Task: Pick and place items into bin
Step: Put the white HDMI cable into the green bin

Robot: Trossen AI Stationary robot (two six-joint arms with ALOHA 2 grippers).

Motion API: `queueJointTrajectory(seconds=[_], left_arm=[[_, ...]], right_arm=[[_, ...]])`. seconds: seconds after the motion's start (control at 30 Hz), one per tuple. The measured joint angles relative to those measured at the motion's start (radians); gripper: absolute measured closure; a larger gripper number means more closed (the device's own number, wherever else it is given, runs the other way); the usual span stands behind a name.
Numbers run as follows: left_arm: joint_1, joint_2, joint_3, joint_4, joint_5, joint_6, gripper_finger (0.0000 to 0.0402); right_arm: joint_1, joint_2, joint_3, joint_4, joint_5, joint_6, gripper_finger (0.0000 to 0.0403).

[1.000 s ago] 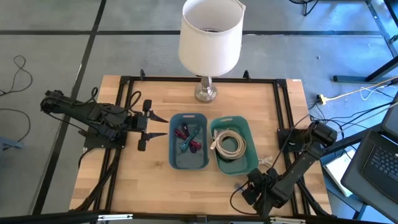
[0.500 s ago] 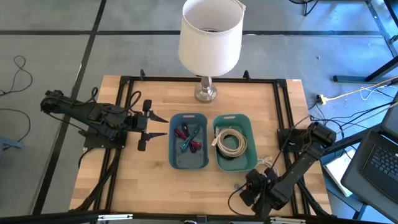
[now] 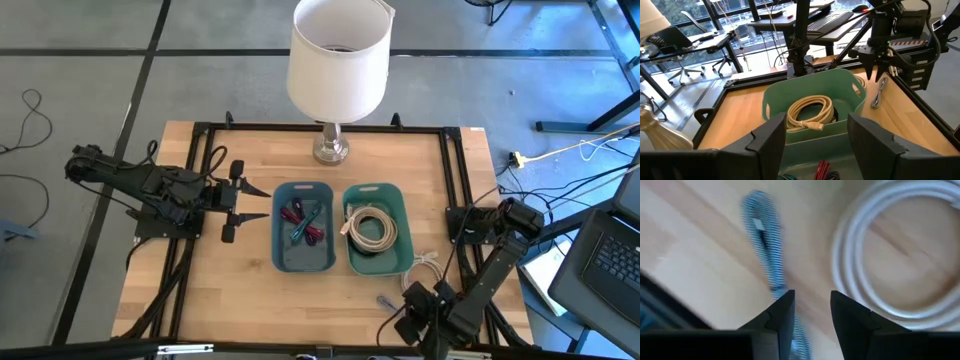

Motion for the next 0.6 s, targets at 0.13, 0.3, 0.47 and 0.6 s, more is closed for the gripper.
queueJointTrajectory(seconds=[0.13,0.3,0.47,0.6], left_arm=[[0.000,0.000,0.000,0.000,0.001,0.000,0.0197],[0.000,0.000,0.000,0.000,0.002,0.000,0.0197],[0.000,0.000,0.000,0.000,0.002,0.000,0.0197],[0.000,0.000,0.000,0.000,0.002,0.000,0.0197]], right_arm=[[0.002,0.000,-0.003,-0.069,-0.067,0.033,0.0276],[0.002,-0.001,-0.004,-0.104,-0.095,0.039,0.0276],[0.002,-0.001,-0.004,-0.104,-0.095,0.034,0.0276],[0.002,0.027,-0.004,-0.110,-0.106,0.010,0.0276]])
